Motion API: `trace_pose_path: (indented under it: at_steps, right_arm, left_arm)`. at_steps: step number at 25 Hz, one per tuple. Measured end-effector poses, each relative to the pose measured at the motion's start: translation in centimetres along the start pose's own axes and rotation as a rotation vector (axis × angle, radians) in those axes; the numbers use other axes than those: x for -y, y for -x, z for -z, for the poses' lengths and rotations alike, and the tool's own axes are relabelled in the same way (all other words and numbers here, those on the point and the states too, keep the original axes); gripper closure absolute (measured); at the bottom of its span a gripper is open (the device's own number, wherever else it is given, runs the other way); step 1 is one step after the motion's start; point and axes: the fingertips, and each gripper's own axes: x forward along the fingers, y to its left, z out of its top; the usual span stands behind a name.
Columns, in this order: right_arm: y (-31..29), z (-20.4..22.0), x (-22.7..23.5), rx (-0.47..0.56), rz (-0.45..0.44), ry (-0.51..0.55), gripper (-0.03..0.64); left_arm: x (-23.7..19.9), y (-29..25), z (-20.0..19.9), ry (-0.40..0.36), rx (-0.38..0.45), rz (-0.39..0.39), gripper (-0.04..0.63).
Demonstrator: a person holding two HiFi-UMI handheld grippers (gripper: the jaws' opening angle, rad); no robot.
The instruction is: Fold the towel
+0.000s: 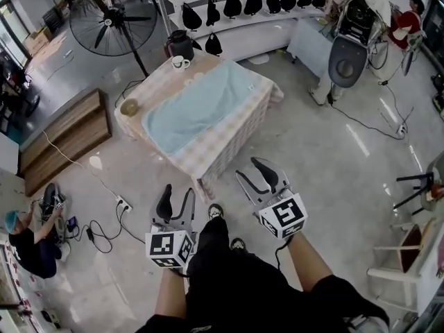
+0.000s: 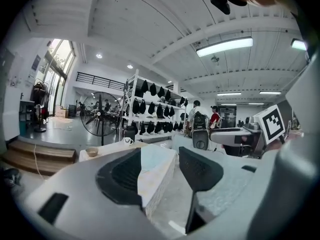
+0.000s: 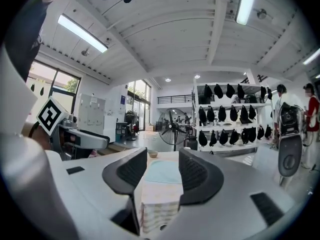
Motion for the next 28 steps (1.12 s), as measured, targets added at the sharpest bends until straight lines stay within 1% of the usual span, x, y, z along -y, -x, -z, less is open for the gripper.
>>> trace_pose_path:
  at_steps: [5,10,14,18,21,24,28]
  right_arm:
    - [-6.1,0.1,2.7,-0.018,-0.032,0.020,0.439]
    - [-14.6,-1.5,5.4,-0.027,-0.085,0.066,0.439]
    - [-22.1,-2.7,7.5,-0.060,-0.137,0.093,0.439]
    - [-29.0,-2.8,9.2,-0.108,-0.186,0.136,0.439]
    - [-33.0,-2.7,9.3,-0.141,-0.228,0.154,0.439]
    - [-36.3,-2.0,8.6,-0.189,-0.295,0.165,0.439]
    - [-40.9,-1.0,7.3,-0.225,-0.398,0.180,0.439]
  left_arm:
    - [-3.7,-6.0,-0.3,0.037,0.013,-0.014,0.376]
    - [-8.3,-12.6,-2.0,0.056,0.034,-0.034,0.376]
    - [-13.4,-17.9,-3.1,0.084,0.005,-0.060,0.376]
    - [-17.8,-22.1,-2.6,0.110,-0.043,-0.067,0.376]
    - [-20.4,-24.1,-2.2,0.140,-0.066,-0.078,0.376]
    - [-22.4,-25.3,-2.1,0.164,-0.085,-0.099,0.376]
    - [-25.1,-26.1,-1.7,0.197,-0.086,-0.156,0.376]
